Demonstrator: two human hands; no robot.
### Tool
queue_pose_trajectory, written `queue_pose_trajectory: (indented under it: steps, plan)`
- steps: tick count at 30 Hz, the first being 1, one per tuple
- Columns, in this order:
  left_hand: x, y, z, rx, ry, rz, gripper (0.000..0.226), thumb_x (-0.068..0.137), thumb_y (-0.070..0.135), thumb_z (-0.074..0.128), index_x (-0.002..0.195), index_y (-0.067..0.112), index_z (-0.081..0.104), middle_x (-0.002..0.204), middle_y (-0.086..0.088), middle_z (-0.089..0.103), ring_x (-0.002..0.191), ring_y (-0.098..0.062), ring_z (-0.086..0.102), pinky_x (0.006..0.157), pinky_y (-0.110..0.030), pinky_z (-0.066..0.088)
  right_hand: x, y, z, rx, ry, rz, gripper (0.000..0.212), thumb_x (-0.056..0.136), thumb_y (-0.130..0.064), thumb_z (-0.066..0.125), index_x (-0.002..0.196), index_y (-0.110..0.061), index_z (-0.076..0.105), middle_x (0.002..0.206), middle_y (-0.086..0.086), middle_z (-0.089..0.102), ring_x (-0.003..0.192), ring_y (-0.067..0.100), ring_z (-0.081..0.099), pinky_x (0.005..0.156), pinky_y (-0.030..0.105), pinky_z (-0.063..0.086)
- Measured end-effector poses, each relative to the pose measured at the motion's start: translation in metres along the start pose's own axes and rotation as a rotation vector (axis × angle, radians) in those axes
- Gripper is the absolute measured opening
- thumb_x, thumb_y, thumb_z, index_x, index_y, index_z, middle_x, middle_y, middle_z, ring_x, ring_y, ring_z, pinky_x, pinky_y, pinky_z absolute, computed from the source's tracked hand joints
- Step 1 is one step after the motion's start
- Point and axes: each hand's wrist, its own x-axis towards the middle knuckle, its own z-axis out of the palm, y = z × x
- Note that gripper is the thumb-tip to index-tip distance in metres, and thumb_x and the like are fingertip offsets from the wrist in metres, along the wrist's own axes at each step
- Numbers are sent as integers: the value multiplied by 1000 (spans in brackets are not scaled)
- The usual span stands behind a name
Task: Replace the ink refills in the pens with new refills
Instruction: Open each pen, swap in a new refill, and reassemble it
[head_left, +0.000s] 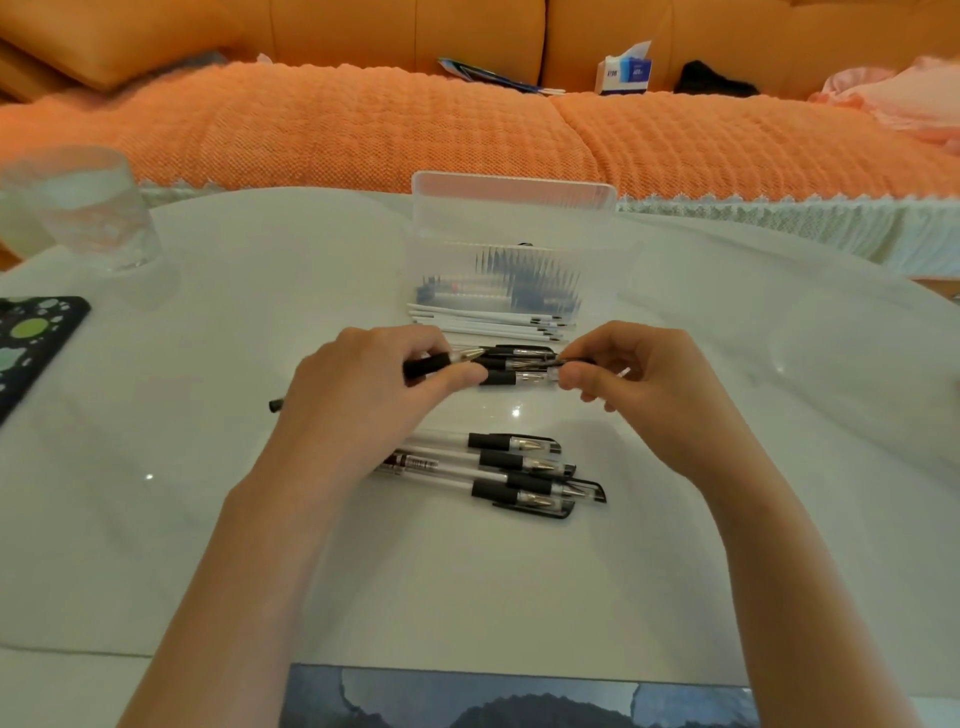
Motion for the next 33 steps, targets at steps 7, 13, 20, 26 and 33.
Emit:
queue_pose_trajectory:
  steps: [7,13,20,26,33]
  plan:
    - [2,2,9,-56,-107,-22,22,79,56,63,89,36,60,83,13,66,83,-11,62,76,-31,49,-1,-6,20,-220,-195,0,9,78,-28,75,85,-31,70,85,-11,66,79,11,58,68,24,48]
    - [3,0,10,-64,-164,17,21,82,49,64,97,40,53,84,16,63,78,-7,61,72,-28,49,0,-7,16,-122,-107,-14,16,76,-38,73,90,-30,71,83,-16,66,77,-1,57,63,11,41]
    - [5,4,16,-102,-211,79,22,86,41,62,100,37,46,82,14,64,86,-4,61,69,-17,41,0,-16,24,-46,-92,-66,7,83,-36,66,85,-31,71,77,-16,67,75,-4,55,66,4,39]
    - [5,3,12,-194,-148,109,18,81,37,68,89,32,52,84,17,57,78,1,53,68,-16,41,2,-16,23,-17,-68,-76,3,82,-25,70,81,-24,73,72,-14,66,69,-6,54,63,4,38]
    - [5,3,10,-237,-94,122,11,79,43,66,84,33,64,82,13,62,72,-4,58,65,-21,44,0,-18,20,-42,-28,-81,2,80,-24,72,82,-23,73,69,-16,64,68,-8,54,63,3,38]
